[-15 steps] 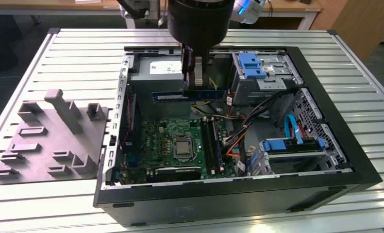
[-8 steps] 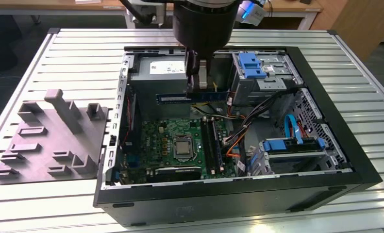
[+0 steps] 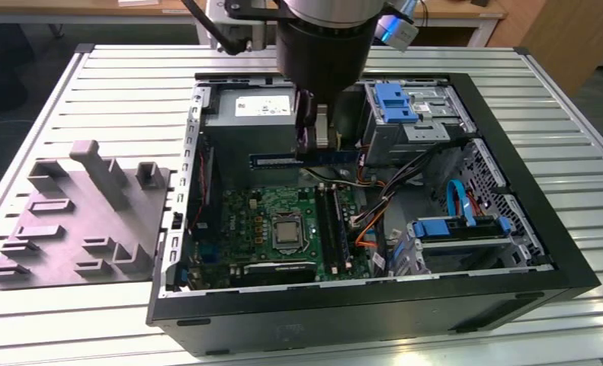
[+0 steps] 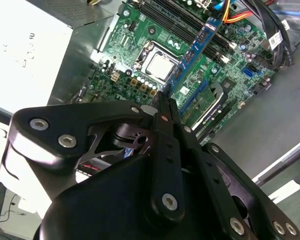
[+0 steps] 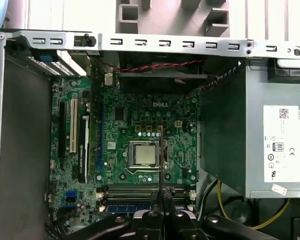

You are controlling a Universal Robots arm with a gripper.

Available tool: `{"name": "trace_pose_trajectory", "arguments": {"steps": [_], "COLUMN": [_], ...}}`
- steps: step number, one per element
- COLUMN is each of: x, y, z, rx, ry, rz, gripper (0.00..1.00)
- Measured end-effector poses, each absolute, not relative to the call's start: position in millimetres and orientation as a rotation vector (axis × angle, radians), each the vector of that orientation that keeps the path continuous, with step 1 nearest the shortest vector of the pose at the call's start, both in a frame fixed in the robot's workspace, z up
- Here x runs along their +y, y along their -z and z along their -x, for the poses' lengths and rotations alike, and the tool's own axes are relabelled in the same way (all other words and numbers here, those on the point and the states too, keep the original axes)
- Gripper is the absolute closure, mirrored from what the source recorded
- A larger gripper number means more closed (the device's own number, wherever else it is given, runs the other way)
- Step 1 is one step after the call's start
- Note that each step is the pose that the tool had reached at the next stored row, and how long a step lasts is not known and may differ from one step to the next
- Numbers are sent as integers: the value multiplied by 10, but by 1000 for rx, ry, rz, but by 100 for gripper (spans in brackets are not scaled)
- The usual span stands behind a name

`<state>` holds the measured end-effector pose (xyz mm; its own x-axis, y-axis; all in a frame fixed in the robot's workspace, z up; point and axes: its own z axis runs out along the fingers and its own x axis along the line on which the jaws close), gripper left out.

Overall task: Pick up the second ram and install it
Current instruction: 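Pick up the second ram and move it above second insertion slot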

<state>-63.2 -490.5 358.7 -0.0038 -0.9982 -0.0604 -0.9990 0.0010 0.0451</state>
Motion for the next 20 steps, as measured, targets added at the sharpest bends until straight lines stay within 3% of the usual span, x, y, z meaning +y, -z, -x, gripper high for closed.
{"name": "trace_pose_trajectory", "arguments": {"steps": [20], "x": [-4905], "y": [-3400], "z": [632], "rx": [2215], "ry": [-117], "rz": [2210], "gripper": [88]}}
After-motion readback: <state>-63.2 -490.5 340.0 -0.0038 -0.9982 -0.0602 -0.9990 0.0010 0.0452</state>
